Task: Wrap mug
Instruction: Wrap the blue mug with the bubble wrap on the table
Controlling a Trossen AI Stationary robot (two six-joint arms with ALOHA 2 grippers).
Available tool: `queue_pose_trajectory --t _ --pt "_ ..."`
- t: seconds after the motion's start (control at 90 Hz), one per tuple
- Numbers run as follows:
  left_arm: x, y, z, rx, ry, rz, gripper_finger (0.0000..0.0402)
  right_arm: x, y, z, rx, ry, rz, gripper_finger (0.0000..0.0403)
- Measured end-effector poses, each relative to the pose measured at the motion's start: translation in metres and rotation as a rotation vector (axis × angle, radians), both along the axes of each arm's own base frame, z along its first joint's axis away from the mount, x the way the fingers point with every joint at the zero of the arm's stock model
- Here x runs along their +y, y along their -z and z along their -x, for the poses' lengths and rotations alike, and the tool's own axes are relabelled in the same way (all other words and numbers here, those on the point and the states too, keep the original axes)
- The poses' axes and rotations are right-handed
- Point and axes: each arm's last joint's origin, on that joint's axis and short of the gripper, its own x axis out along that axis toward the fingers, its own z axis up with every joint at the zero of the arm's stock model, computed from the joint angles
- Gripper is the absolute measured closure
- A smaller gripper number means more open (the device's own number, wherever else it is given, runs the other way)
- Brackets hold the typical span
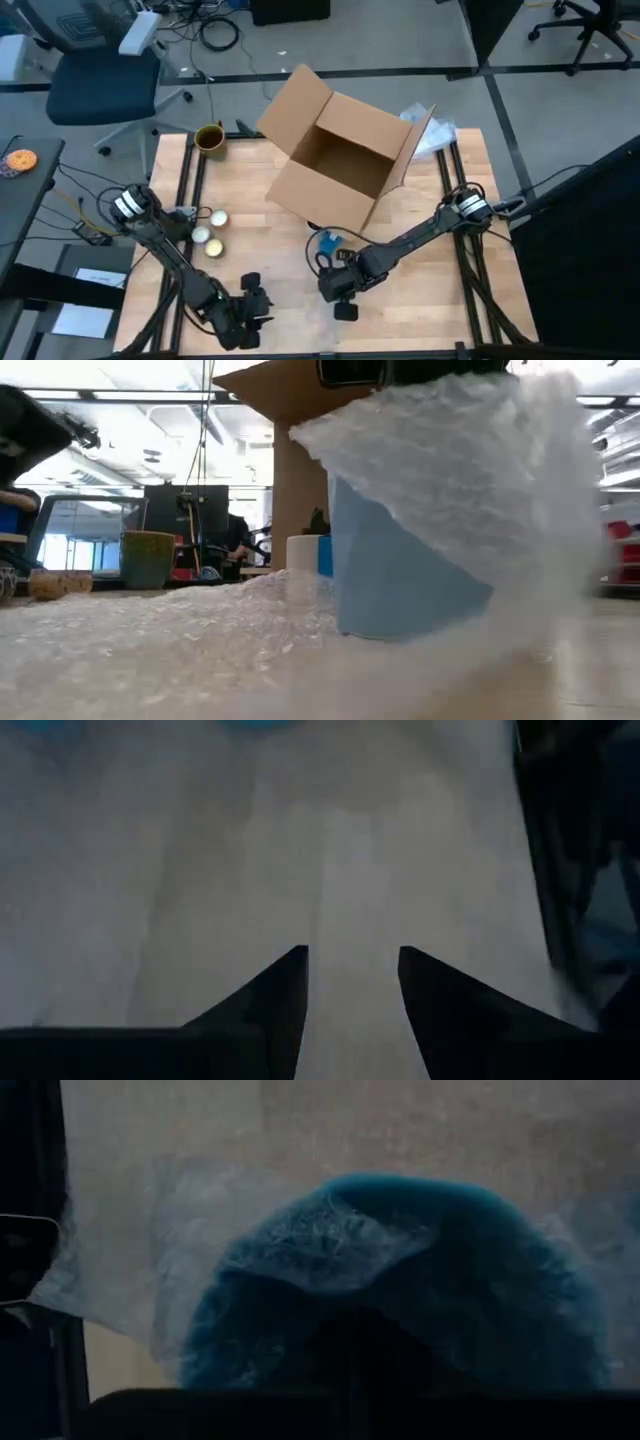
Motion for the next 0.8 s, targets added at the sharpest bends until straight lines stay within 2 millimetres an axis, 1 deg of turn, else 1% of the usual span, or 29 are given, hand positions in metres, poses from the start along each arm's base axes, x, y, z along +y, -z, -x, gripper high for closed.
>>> queue_pose_trajectory --t 0.056,0.144,0.222,0.322,0.422,0.5,0.667,0.8 --pt "-0.003 -0.004 0.001 0.005 0.017 0.001 0.0259 0.000 0.000 0.000 0.000 0.001 0.001 0.0402" --pt "-0.017 -0.015 0.004 -0.021 0.102 0.012 0.0259 0.000 0.000 0.000 0.002 0.007 -0.002 0.0402" --pt "-0.027 -0.015 0.010 -0.012 0.185 0.002 0.0259 0.002 0.000 0.001 0.001 0.005 -0.001 0.0403" --pt "-0.033 -0.009 0.019 0.004 0.229 -0.043 0.0259 0.003 0.000 0.001 -0.001 0.011 0.002 0.0403" --pt "-0.036 0.001 0.022 0.026 0.242 -0.083 0.0259 0.003 0.000 0.002 -0.001 0.020 0.000 0.0403" --pt "-0.039 0.011 0.021 0.038 0.274 -0.130 0.0259 0.003 0.000 0.002 0.000 0.020 -0.001 0.0403" --pt "-0.047 0.035 0.017 0.030 0.417 -0.248 0.0259 0.003 0.000 0.002 0.002 0.018 -0.005 0.0403" --pt "-0.050 0.045 0.014 0.015 0.449 -0.313 0.0259 0.003 0.000 0.002 0.004 0.017 -0.008 0.0403"
